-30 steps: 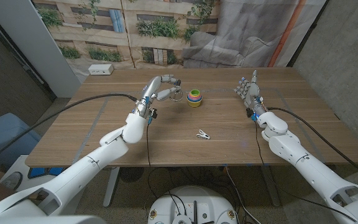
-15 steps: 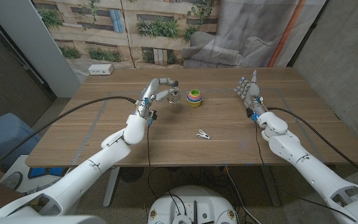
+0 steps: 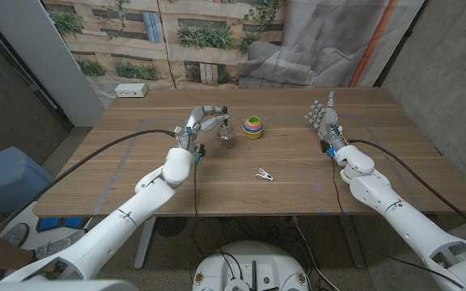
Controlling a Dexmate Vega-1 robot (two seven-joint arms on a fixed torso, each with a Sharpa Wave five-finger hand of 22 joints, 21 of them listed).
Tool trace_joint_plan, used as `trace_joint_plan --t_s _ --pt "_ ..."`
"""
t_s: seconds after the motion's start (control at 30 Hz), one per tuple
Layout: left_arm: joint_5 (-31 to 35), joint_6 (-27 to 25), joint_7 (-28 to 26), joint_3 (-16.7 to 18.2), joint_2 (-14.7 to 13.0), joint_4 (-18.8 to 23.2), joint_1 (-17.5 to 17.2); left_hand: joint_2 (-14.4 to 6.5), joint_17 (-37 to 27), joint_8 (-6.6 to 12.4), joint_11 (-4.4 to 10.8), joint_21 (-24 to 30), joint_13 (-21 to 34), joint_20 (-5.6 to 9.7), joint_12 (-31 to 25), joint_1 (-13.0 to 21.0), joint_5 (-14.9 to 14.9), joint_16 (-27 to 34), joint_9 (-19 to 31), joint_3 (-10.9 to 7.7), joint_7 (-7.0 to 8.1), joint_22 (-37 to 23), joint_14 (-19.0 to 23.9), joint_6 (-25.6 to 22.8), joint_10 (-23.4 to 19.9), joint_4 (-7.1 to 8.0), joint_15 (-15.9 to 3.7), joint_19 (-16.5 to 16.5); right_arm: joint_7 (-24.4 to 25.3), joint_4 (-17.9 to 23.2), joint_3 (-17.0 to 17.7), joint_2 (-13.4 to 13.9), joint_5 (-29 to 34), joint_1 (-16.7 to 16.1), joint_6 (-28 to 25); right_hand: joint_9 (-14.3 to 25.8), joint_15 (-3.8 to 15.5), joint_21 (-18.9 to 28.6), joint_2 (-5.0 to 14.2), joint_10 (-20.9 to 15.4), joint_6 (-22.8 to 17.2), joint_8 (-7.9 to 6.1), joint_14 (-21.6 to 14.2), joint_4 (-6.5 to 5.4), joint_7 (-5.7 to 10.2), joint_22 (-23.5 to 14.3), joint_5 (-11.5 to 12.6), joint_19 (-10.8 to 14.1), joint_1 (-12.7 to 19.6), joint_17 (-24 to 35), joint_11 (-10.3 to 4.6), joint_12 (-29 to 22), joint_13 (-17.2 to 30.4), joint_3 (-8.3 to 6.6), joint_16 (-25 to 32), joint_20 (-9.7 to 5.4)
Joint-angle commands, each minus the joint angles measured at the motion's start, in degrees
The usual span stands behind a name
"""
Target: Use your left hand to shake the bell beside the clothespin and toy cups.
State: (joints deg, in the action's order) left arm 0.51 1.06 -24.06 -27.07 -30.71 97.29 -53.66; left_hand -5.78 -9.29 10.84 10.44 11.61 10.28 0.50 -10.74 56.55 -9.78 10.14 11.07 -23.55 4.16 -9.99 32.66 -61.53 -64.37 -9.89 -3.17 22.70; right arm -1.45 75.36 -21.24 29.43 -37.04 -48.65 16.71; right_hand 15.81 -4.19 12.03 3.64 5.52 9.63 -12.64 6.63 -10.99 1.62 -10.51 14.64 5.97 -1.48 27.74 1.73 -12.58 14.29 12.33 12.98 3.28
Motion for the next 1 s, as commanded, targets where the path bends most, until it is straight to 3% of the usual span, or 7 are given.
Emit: trace_joint_plan --t_s 0.03,0.37,0.9,1.0 --pt "-9.3 -8.9 2.3 0.8 0.2 3.0 -0.6 -0.5 0.0 0.24 2.01 0.0 0.2 -0.11 -0.3 0.2 -0.3 -0.1 0.2 -0.07 -1.39 -0.1 0.2 -1.3 -2.3 -0.03 -7.06 -0.1 0.0 0.1 0.0 0.0 0.0 0.0 0.0 0.3 0.22 0.3 5.61 -0.1 0.9 -0.23 0.1 0.13 0.21 -0.2 0.4 0.4 0.2 0.2 -0.11 -0.3 0.0 0.35 0.5 0.00" --pt "-16.4 -13.6 3.6 1.2 -0.2 4.6 -0.4 -0.4 0.1 0.27 1.98 0.0 0.2 -0.06 -0.3 0.3 -0.3 -0.2 0.2 0.05 -1.40 -0.1 -0.2 -1.4 -2.4 -0.12 -7.28 0.0 0.0 0.1 0.0 0.1 0.0 -0.1 0.0 0.3 0.21 0.3 5.60 -0.1 0.9 -0.23 0.1 0.13 0.19 -0.2 0.4 0.4 0.2 0.2 -0.19 -0.3 0.0 0.35 0.4 0.01" --pt "-23.1 -16.4 6.7 0.6 -2.6 6.4 0.5 -0.3 0.1 0.41 1.80 0.1 0.2 0.21 -0.4 0.6 -0.3 -0.4 0.2 0.20 -1.68 -0.2 -1.2 -2.0 -3.2 -0.21 -7.65 0.2 0.0 0.0 0.0 0.0 0.0 0.0 0.0 0.3 0.24 0.3 5.60 -0.1 0.9 -0.23 0.1 0.13 0.21 -0.2 0.4 0.4 0.2 0.2 -0.24 -0.3 0.0 0.35 0.4 0.00" --pt "-22.6 -15.0 6.7 0.1 -3.2 6.4 0.6 -0.4 0.0 0.41 1.83 0.1 0.2 0.22 -0.5 0.7 -0.3 -0.3 0.3 0.18 -1.67 -0.2 -1.3 -2.0 -3.4 -0.21 -7.71 0.3 0.0 0.0 0.0 0.0 0.0 0.0 0.0 0.3 0.21 0.3 5.60 -0.1 0.9 -0.22 0.1 0.13 0.19 -0.2 0.4 0.4 0.2 0.2 -0.25 -0.3 0.0 0.35 0.5 0.02"
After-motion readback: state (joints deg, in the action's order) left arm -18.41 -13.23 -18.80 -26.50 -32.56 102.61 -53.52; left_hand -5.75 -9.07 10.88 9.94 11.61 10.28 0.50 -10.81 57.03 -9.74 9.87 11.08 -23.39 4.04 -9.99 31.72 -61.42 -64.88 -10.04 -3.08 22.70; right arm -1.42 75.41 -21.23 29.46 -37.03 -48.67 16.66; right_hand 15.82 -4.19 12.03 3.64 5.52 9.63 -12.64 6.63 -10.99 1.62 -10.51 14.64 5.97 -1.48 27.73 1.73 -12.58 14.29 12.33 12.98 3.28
